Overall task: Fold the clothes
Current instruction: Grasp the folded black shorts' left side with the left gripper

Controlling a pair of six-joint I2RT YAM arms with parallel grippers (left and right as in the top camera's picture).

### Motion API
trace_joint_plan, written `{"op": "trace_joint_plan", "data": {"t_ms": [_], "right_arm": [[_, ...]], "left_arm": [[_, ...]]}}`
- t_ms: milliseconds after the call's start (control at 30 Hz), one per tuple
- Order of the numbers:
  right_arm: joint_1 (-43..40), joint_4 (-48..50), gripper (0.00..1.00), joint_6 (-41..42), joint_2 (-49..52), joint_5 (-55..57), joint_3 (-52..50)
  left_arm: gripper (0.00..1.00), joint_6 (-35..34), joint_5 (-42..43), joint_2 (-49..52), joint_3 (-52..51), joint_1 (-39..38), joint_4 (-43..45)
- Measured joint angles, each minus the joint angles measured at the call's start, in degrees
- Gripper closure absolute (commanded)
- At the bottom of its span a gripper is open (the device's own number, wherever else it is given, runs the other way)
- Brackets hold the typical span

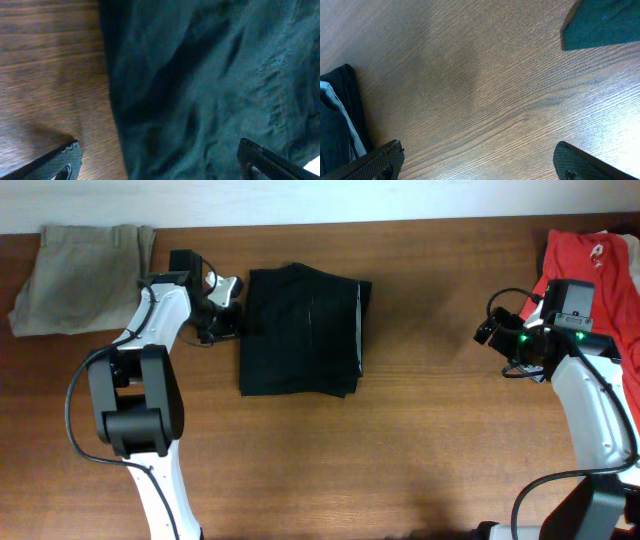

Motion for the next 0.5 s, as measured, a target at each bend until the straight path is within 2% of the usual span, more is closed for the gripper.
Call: {"op": "trace_joint_plan", "data": {"t_ms": [100, 133, 167, 200, 267, 300, 433, 500], "right_arm": [[0.00, 0.00, 0.01, -0.04, 0.00, 0.00, 0.00], [0.00, 0.00, 0.02, -0.04, 0.00, 0.00, 0.00], [0.00, 0.00, 0.01, -0.04, 0.00, 0.00, 0.00], [0.00, 0.00, 0.01, -0.04, 0.00, 0.00, 0.00], [0.00, -0.04, 0.01, -0.02, 0.00, 0.00, 0.00], [0.00, -0.02, 0.01, 0.00, 0.00, -0.02, 0.00], [0.00, 0.00, 0.01, 0.09, 0.00, -0.02, 0.00], [0.00, 0.00, 0.02, 0.04, 0.00, -0.02, 0.00]], "left_arm": [[0.02, 0.00, 1.60, 0.26, 0.00, -0.07, 0.00], [0.08, 0.00, 2.69, 0.48, 0.00, -0.22, 0.04], [0.21, 0.00, 3.34, 0.63, 0.02, -0.46, 0.11], [0.25, 0.20, 3.65, 0.79, 0.02, -0.72, 0.42], [0.52, 0.28, 4.55, 1.64, 0.11, -1.55, 2.05], [0.69, 0.13, 4.83, 1.86, 0.11, -1.99, 3.13], [0.99, -0.94, 4.28, 3.58, 0.04, -2.54, 7.37], [0.99, -1.49, 4.07, 3.82, 0.00, -2.54, 8.31]]}}
